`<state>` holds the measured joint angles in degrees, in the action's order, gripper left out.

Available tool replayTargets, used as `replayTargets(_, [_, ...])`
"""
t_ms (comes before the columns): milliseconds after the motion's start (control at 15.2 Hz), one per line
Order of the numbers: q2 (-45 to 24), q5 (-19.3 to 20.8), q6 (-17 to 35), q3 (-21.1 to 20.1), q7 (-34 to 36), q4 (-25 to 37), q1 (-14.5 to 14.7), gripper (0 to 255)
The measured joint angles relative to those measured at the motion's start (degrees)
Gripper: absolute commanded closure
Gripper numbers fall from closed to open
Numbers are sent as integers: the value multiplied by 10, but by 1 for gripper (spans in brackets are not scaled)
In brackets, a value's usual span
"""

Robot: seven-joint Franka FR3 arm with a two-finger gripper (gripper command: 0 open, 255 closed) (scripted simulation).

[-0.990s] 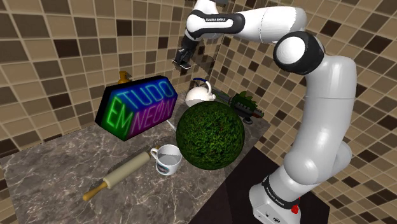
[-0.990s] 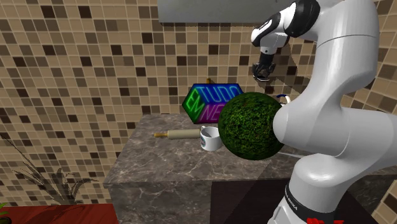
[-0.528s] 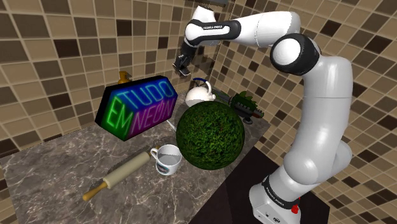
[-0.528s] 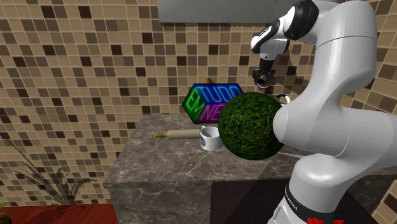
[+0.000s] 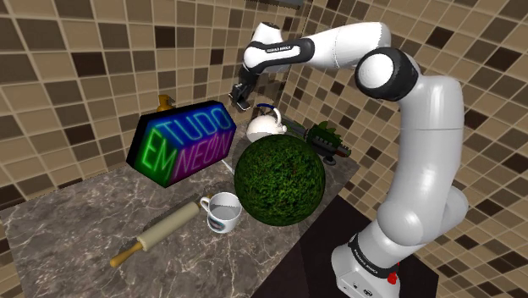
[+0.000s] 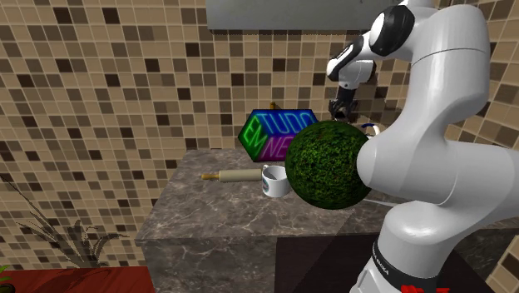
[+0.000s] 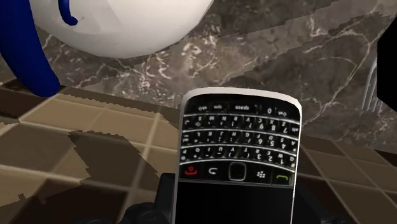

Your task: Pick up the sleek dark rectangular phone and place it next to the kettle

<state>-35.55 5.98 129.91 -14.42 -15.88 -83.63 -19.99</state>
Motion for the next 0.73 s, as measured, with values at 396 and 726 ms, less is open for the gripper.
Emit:
replayTargets(396, [-22,5,32,4,1,-10,2,255])
replayTargets(726, [-41,9,61,7,3,-20,4,255])
